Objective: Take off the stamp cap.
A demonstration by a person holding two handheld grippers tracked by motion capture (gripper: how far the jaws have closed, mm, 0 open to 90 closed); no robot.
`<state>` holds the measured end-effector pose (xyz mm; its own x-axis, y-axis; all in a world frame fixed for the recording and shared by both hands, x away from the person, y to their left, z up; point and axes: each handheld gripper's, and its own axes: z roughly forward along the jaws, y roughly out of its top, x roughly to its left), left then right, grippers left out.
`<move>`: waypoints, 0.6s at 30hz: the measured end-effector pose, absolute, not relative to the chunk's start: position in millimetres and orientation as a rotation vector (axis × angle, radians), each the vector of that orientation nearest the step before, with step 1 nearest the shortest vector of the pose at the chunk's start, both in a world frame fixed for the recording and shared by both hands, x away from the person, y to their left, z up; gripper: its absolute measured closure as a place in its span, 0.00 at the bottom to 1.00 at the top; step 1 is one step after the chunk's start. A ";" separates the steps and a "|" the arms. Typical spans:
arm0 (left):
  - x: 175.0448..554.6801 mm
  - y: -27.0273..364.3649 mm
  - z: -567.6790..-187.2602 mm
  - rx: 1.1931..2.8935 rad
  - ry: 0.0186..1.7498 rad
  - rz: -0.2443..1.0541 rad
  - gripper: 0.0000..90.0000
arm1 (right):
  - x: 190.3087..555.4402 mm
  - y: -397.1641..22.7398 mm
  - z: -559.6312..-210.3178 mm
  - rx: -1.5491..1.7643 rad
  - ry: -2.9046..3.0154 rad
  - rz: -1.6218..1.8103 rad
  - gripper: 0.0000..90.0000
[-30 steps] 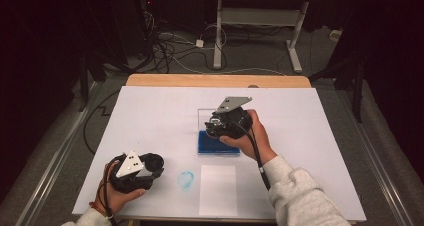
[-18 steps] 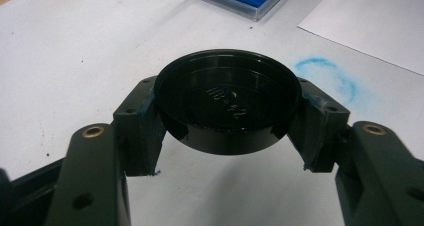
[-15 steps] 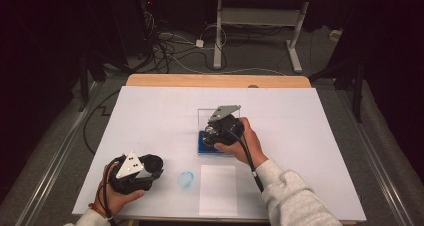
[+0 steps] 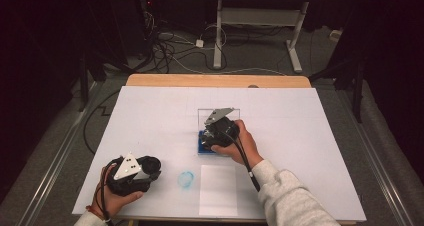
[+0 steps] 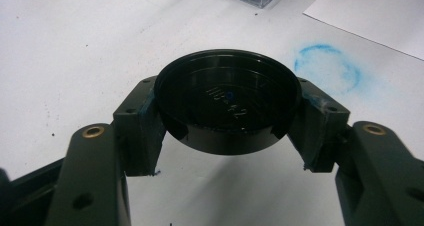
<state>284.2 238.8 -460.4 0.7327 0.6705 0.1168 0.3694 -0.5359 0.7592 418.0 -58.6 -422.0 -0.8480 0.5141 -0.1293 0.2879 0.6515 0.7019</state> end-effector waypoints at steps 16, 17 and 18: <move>284.8 238.8 -461.0 2.190 0.776 0.504 0.41 | 418.7 -56.6 -428.2 0.638 2.555 0.976 0.64; 283.6 237.7 -461.6 2.176 0.790 0.491 0.41 | 419.1 -57.4 -428.8 0.639 2.551 0.980 0.64; 283.6 237.7 -461.5 2.176 0.788 0.491 0.41 | 418.5 -57.9 -429.4 0.658 2.548 0.984 0.64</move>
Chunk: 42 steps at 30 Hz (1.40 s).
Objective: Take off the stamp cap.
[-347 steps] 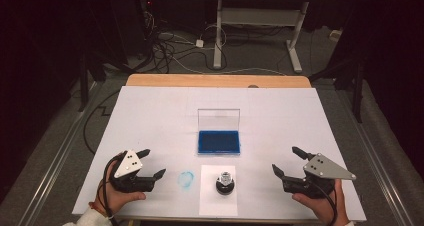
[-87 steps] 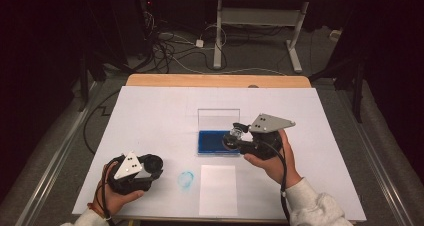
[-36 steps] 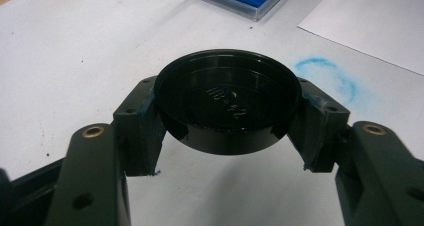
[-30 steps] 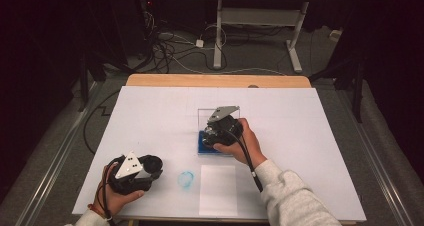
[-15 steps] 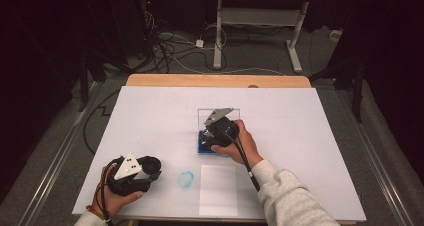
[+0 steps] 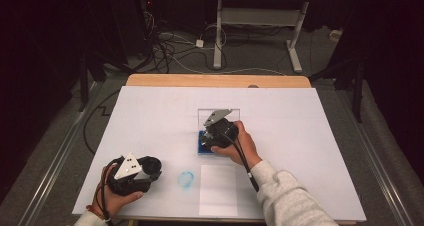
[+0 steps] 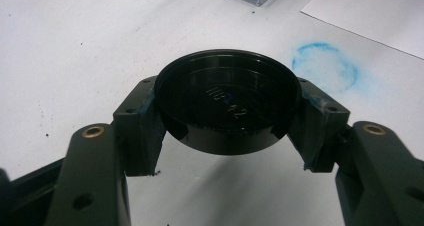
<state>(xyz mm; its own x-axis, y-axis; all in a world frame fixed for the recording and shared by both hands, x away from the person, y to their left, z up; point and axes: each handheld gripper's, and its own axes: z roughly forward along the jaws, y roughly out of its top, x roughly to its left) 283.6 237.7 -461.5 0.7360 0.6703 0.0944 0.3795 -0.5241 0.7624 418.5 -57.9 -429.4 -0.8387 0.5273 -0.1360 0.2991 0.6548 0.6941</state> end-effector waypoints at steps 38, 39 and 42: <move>284.3 238.1 -461.6 2.191 0.774 0.473 0.41 | 417.6 -59.9 -432.2 0.695 2.531 0.972 0.63; 284.3 238.2 -461.6 2.190 0.776 0.472 0.41 | 417.8 -60.7 -432.0 0.701 2.534 0.973 0.63; 284.6 238.6 -461.4 2.187 0.778 0.470 0.41 | 416.9 -60.8 -432.3 0.692 2.531 0.975 0.63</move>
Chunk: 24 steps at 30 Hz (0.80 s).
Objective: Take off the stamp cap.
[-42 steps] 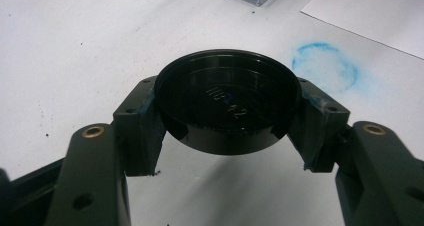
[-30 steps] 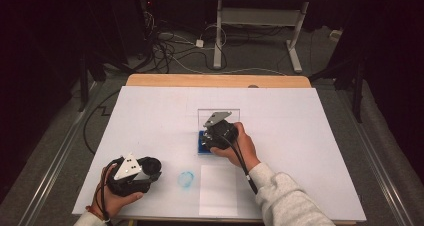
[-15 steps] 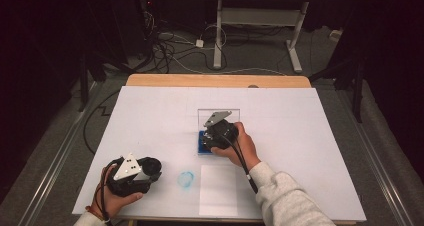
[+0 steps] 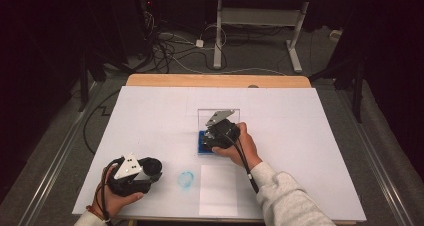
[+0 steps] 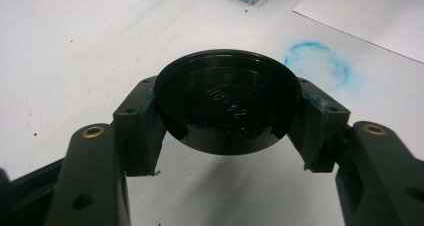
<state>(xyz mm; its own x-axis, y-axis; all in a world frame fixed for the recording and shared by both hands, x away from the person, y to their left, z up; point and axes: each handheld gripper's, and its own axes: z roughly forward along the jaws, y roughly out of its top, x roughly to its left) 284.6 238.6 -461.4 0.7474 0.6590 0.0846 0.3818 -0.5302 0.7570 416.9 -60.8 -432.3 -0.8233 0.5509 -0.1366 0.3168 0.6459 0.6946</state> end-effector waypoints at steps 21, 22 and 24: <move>285.5 239.3 -460.8 2.175 0.770 0.460 0.41 | 415.3 -61.0 -434.2 0.670 2.511 0.980 0.63; 285.7 239.3 -460.9 2.173 0.772 0.457 0.41 | 415.0 -60.7 -434.3 0.676 2.509 0.977 0.63; 285.7 239.0 -461.2 2.178 0.770 0.456 0.41 | 414.6 -60.3 -434.6 0.682 2.508 0.978 0.63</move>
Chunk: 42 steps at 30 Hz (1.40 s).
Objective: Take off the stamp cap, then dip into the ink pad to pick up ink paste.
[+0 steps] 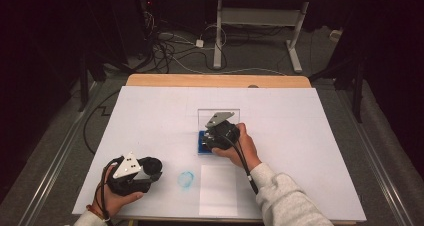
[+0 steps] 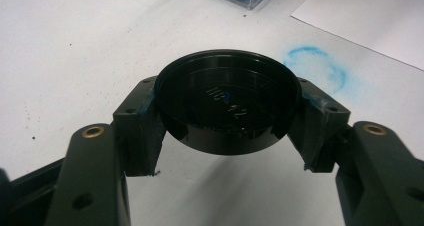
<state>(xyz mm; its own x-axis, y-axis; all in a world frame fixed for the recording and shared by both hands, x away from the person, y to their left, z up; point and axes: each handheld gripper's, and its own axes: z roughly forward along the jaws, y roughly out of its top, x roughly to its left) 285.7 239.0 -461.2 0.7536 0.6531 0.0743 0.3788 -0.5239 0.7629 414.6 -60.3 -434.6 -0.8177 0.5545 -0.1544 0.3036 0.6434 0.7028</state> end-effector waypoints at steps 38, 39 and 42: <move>284.7 233.2 -459.2 2.201 0.743 0.469 0.41 | 408.6 -89.6 -372.2 0.691 2.427 1.061 0.63; 284.3 233.5 -458.7 2.199 0.743 0.473 0.41 | 407.6 -91.9 -367.9 0.685 2.419 1.059 0.63; 283.6 233.2 -458.0 2.198 0.743 0.476 0.41 | 403.9 -98.1 -358.3 0.691 2.402 1.059 0.63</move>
<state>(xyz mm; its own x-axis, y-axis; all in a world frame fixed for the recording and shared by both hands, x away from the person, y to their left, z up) 283.6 233.2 -458.0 0.7618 0.6399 0.1006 0.3593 -0.5466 0.7564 403.9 -98.1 -358.3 -0.7864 0.5917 -0.1772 0.2685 0.5858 0.7647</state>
